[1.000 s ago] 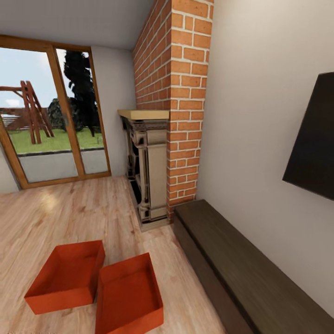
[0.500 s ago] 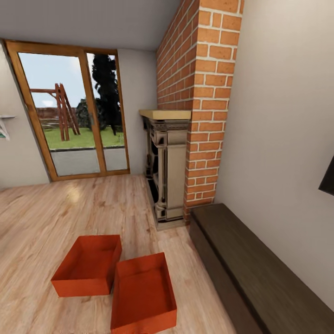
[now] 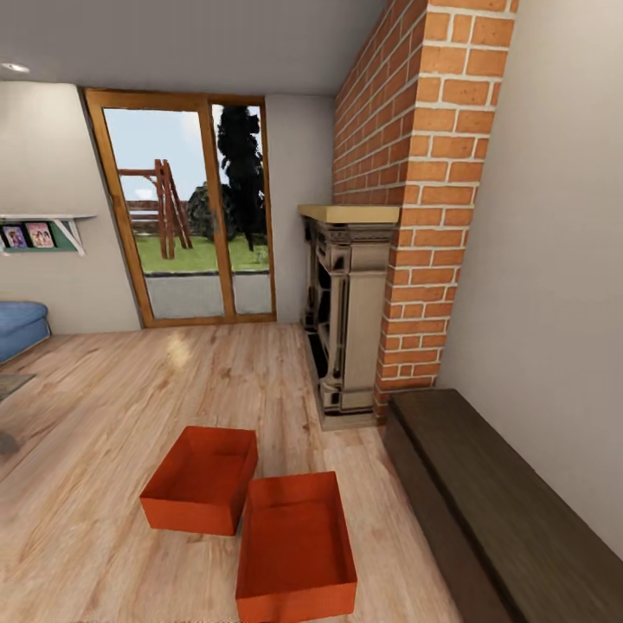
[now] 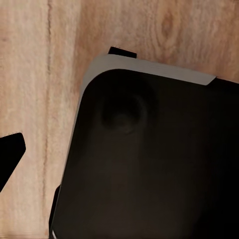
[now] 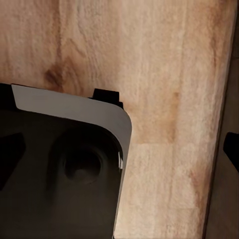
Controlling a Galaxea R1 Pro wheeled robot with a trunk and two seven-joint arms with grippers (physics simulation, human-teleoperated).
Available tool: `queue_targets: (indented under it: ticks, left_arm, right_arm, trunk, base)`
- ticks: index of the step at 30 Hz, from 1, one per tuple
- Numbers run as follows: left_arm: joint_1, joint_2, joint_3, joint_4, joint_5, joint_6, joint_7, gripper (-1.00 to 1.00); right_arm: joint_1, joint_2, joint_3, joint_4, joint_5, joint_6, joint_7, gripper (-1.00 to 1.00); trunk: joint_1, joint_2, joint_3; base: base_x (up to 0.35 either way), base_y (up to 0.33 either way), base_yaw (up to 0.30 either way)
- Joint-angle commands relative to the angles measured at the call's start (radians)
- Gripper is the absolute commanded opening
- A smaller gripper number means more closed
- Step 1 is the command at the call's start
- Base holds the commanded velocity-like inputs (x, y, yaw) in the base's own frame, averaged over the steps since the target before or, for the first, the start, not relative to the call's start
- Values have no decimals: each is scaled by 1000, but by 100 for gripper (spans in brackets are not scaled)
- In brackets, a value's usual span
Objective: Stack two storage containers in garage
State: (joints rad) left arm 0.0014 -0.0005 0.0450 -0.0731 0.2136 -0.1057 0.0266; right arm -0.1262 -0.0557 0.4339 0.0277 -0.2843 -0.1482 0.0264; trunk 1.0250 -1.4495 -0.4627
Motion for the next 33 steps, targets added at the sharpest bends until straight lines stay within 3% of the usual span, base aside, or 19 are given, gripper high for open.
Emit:
queue_targets:
  ticks: [1,6,21,33]
  left_arm:
    - [0,0,4,-1,1,-2,1,100]
    - [0,1,3,-1,1,-2,1,100]
    - [0,0,4,-3,1,-2,2,100]
    - [0,-1,3,-1,0,-1,7,100]
  right_arm:
    - [-1,0,8,3,-13,-6,3,100]
    - [-1,-1,8,3,-18,-8,3,100]
    - [-1,-1,11,3,-13,-9,4,100]
    - [-1,-2,12,4,-14,-7,12,100]
  trunk:
    - [0,-1,-1]
    - [0,-1,-1]
    - [0,-1,-1]
    - [0,-1,-1]
  base:
    - [0,0,276]
    - [0,0,178]
    - [0,0,8]
    - [266,0,0]
